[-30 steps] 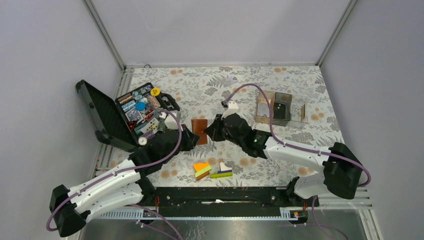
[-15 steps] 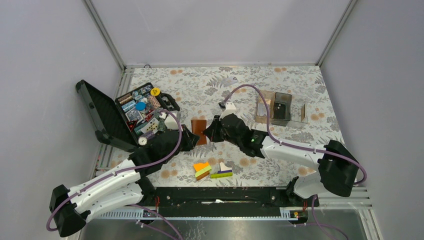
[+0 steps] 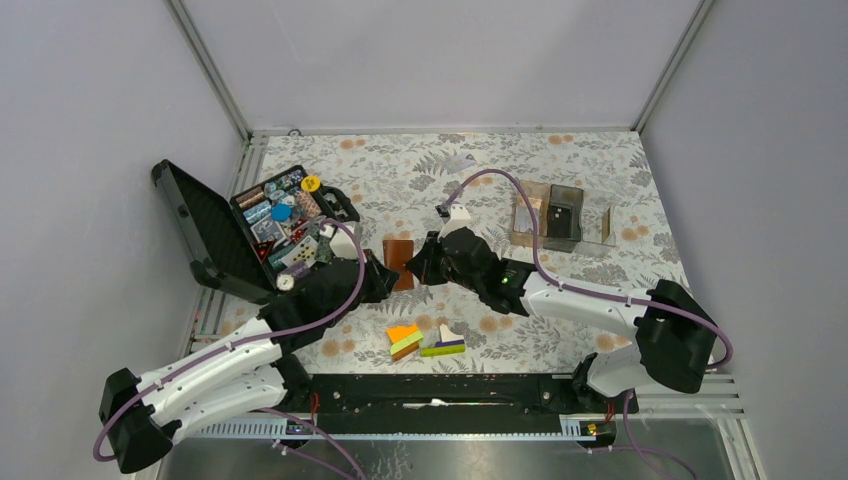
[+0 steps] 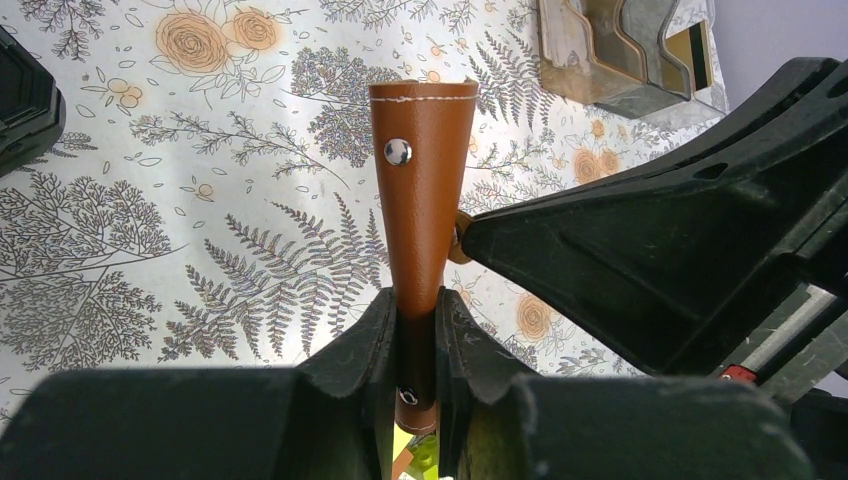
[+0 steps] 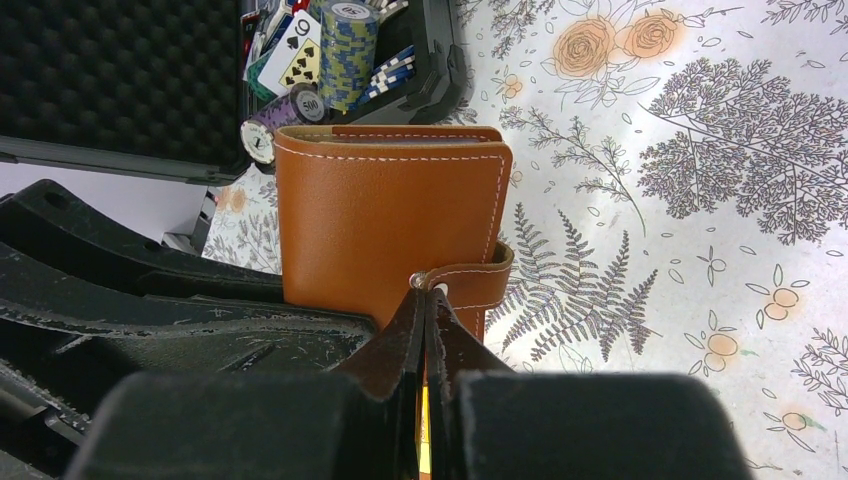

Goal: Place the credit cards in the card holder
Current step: Close the card holder at the center of the board.

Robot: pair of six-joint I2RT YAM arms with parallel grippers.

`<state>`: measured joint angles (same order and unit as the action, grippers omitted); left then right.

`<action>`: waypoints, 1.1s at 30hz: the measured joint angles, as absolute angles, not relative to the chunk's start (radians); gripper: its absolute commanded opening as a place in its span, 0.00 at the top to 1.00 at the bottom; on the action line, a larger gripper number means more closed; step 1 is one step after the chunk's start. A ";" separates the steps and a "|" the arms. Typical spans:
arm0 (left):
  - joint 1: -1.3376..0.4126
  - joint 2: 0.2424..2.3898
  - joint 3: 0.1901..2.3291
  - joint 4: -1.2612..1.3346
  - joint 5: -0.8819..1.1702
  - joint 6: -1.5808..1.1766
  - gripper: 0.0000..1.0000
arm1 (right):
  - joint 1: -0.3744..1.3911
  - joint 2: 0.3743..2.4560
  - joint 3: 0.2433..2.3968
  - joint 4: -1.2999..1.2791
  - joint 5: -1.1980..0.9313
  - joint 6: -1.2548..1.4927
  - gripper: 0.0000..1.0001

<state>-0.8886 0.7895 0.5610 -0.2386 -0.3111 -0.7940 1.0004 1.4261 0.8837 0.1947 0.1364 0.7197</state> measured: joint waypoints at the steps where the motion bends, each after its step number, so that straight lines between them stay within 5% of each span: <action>1: -0.889 0.790 0.561 -0.238 -0.311 -0.794 1.00 | 1.000 1.426 0.884 0.195 0.136 0.720 1.00; 33: -0.886 0.803 0.561 -0.248 -0.306 -0.783 1.00 | 0.994 1.455 0.884 0.224 0.105 0.724 1.00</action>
<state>-0.8856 0.8032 0.5610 -0.2478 -0.3058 -0.7830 0.9943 1.4548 0.8837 0.2241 0.1047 0.7238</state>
